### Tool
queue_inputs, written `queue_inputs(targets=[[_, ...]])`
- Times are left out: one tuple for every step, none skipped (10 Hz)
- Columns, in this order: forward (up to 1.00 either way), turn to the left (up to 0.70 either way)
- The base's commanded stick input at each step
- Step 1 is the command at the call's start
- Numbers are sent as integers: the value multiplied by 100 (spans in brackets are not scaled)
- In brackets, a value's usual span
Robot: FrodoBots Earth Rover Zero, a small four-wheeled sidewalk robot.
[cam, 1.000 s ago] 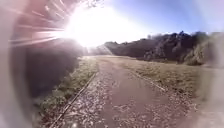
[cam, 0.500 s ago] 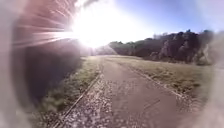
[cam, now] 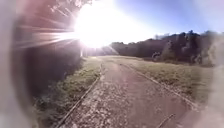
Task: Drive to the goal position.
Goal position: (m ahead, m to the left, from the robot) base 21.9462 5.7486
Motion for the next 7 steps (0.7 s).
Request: queue_inputs(targets=[[85,-13],[85,-27],[85,-34],[85,-34],[85,-34],[85,0],[85,0]])
